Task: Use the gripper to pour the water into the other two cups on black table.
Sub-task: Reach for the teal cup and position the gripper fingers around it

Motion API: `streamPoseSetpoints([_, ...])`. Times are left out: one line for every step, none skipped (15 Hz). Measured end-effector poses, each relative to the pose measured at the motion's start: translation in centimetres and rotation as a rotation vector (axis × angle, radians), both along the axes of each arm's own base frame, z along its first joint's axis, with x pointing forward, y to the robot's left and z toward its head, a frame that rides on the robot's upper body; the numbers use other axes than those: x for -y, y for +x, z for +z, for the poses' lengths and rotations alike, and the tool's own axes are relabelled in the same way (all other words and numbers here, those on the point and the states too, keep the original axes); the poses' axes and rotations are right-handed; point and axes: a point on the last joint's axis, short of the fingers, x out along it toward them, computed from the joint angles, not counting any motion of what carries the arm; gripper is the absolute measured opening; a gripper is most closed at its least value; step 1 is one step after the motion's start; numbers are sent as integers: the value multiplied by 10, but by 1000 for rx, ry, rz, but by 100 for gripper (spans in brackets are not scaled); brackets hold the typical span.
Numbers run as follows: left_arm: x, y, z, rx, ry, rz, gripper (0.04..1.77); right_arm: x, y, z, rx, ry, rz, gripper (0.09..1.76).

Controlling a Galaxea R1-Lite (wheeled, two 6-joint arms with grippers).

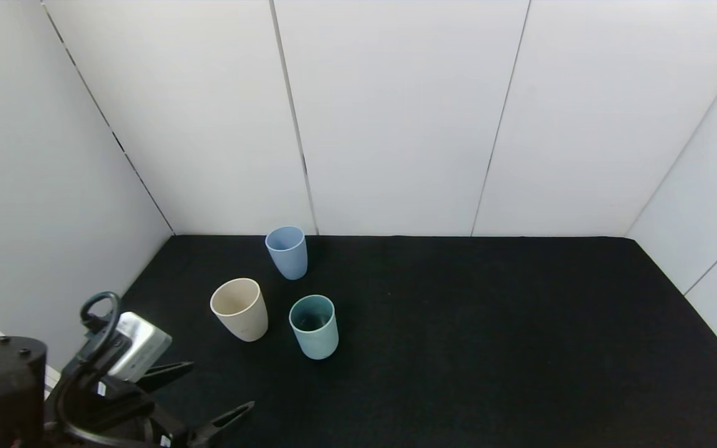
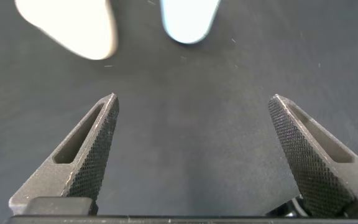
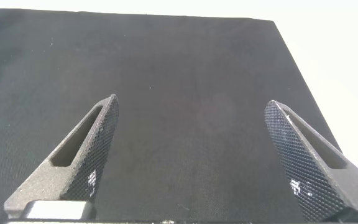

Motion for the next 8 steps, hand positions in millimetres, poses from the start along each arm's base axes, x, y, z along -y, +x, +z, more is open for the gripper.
streamPoseSetpoints([6, 5, -5, -15, 11, -14, 172, 0, 0, 0, 0, 0, 0, 171])
streamPoseSetpoints([11, 10, -9, -23, 15, -27, 172, 0, 0, 0, 0, 0, 0, 171])
streamPoseSetpoints([15, 15, -14, -29, 19, -33, 172, 0, 0, 0, 0, 0, 0, 171])
streamPoseSetpoints([18, 21, -18, -27, 19, -38, 172, 0, 0, 0, 0, 0, 0, 171])
streamPoseSetpoints([21, 26, -22, -23, 17, -40, 172, 0, 0, 0, 0, 0, 0, 171])
streamPoseSetpoints([23, 30, -27, -16, 14, -41, 172, 0, 0, 0, 0, 0, 0, 171])
streamPoseSetpoints([26, 35, -32, -6, 9, -43, 172, 0, 0, 0, 0, 0, 0, 171])
streamPoseSetpoints([29, 40, -36, 8, 4, -45, 172, 0, 0, 0, 0, 0, 0, 171])
